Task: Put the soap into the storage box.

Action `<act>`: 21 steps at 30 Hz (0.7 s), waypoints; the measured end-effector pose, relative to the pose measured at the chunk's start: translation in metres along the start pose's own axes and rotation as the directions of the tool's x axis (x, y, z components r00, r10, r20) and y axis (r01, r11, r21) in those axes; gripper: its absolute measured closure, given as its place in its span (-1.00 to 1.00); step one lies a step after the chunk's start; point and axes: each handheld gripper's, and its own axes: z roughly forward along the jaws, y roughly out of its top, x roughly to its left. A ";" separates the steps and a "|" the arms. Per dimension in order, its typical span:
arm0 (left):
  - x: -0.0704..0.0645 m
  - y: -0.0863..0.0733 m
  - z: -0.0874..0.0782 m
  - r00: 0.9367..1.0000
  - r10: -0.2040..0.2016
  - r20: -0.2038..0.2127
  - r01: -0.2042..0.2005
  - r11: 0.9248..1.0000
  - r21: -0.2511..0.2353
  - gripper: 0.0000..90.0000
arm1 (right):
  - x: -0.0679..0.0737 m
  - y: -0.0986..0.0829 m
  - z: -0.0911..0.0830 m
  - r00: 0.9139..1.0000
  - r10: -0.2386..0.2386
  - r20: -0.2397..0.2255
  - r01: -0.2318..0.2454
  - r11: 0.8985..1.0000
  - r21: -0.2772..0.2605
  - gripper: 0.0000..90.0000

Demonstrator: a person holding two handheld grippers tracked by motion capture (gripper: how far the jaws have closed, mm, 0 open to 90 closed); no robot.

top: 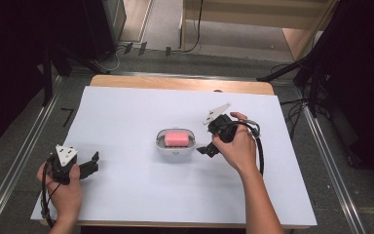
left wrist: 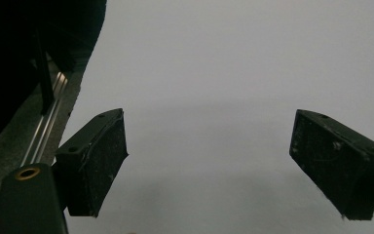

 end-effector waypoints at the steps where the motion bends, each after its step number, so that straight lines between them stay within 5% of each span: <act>1: 0.000 0.000 0.000 1.000 0.001 0.001 -0.001 1.000 0.001 -0.68 | -0.002 -0.004 0.000 1.000 0.005 -0.016 -0.005 1.000 0.006 -0.99; 5: 0.000 0.000 0.000 1.000 0.002 0.000 -0.002 1.000 0.002 -0.68 | -0.005 -0.018 -0.003 0.999 0.028 -0.034 -0.028 1.000 0.002 -0.72; 21: 0.000 0.000 0.000 1.000 0.004 0.000 -0.004 1.000 -0.001 -0.68 | -0.013 -0.064 -0.020 0.990 0.112 0.081 -0.109 0.993 -0.050 -1.00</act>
